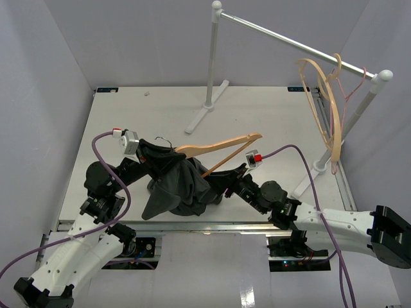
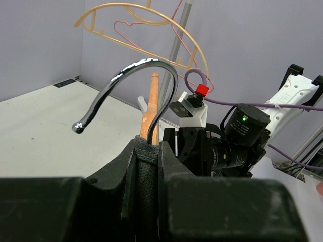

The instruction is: Place the t-shirt on the hanger

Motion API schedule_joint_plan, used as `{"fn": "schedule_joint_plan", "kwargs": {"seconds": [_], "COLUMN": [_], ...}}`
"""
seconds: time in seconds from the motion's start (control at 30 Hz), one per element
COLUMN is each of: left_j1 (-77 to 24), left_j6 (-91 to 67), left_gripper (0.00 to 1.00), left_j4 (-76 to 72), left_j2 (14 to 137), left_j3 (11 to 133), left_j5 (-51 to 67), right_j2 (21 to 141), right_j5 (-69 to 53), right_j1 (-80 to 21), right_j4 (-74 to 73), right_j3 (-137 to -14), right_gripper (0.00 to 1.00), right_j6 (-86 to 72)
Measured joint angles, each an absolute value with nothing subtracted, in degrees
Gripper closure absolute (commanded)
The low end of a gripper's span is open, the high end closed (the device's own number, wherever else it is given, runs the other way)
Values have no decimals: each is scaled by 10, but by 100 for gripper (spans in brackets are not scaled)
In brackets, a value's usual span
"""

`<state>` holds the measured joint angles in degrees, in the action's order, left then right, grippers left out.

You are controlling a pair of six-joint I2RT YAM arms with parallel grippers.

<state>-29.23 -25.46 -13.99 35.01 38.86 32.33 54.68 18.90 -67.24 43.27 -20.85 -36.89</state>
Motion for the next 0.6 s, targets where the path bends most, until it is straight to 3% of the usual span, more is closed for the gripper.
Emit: {"fn": "schedule_joint_plan", "kwargs": {"seconds": [0.3, 0.6], "left_j1": [-292, -292], "left_j6": [-255, -248], "left_gripper": [100, 100], "left_j4": [-147, -144], "left_j2": [360, 375], "left_j3": [382, 381], "left_j5": [319, 308], "right_j2": [556, 561], "right_j5": [177, 253], "right_j1": [-682, -725], "right_j4": [446, 373], "right_j3": [-202, -231], "right_gripper": [53, 36], "right_j6": [-375, -362]}}
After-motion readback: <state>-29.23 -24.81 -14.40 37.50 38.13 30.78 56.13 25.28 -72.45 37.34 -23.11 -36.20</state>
